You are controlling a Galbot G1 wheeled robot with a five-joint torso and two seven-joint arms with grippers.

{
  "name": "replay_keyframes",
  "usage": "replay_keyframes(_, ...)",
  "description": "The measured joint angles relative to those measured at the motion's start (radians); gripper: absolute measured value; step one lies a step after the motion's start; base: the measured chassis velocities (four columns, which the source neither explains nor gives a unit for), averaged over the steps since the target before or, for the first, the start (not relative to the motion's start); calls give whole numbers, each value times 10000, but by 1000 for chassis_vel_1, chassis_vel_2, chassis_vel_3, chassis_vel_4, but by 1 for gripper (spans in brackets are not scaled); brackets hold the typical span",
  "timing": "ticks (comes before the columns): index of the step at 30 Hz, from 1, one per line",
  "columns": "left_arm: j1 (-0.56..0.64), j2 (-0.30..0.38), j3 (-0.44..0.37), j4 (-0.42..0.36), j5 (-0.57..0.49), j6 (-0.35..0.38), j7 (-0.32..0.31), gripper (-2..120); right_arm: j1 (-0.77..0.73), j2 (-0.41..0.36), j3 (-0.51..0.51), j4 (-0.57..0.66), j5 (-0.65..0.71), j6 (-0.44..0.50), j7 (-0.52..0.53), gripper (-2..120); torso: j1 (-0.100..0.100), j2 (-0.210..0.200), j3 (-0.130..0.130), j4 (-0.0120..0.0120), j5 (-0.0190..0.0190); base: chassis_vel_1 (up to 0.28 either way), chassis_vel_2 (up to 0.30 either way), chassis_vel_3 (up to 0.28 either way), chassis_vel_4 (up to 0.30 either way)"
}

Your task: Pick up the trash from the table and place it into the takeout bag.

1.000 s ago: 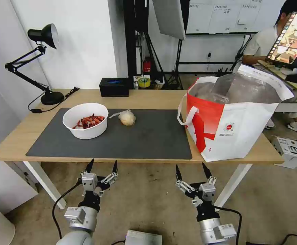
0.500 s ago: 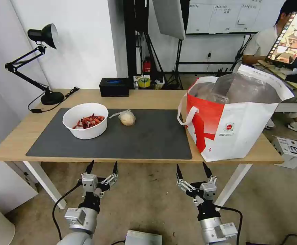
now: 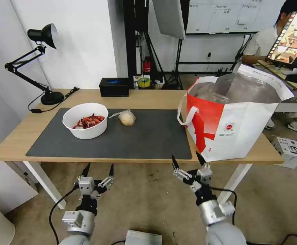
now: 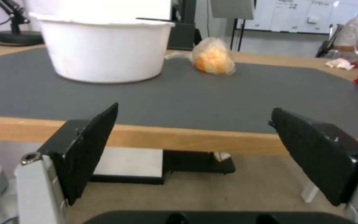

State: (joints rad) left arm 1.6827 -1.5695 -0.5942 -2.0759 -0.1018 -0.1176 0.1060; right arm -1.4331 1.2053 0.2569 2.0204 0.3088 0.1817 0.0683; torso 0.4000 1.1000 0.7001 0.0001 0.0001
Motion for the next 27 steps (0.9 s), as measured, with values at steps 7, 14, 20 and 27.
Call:
replay_keyframes(7, 167, -157, -411, 100, 0, -143, 20, 100, 1399, -458, -844, -868, 768, -271, 98, 100, 1, -1, 0, -1, -2, 0, 0, 0, 0)
replay_keyframes(14, 298, -214, -763, 70, -64, -183, 31, 100, 2775, -608, -1722, -1511, 1411, -533, 230, 100, 1, -1, 0, -2, -2, 0, 0, 0, 0)
replay_keyframes(20, 402, -237, -902, 12, -87, -213, 33, 100, 4058, -594, -2426, -2092, 1962, -768, 411, 100, 1, 0, 0, -1, -2, 0, 0, 0, 0)
replay_keyframes(27, 444, -238, -1122, -19, -163, -239, 33, 100, 6365, -310, -3640, -3528, 2827, -1184, 678, 100, 1, -1, 1, -1, -2, 0, 0, 0, 0)
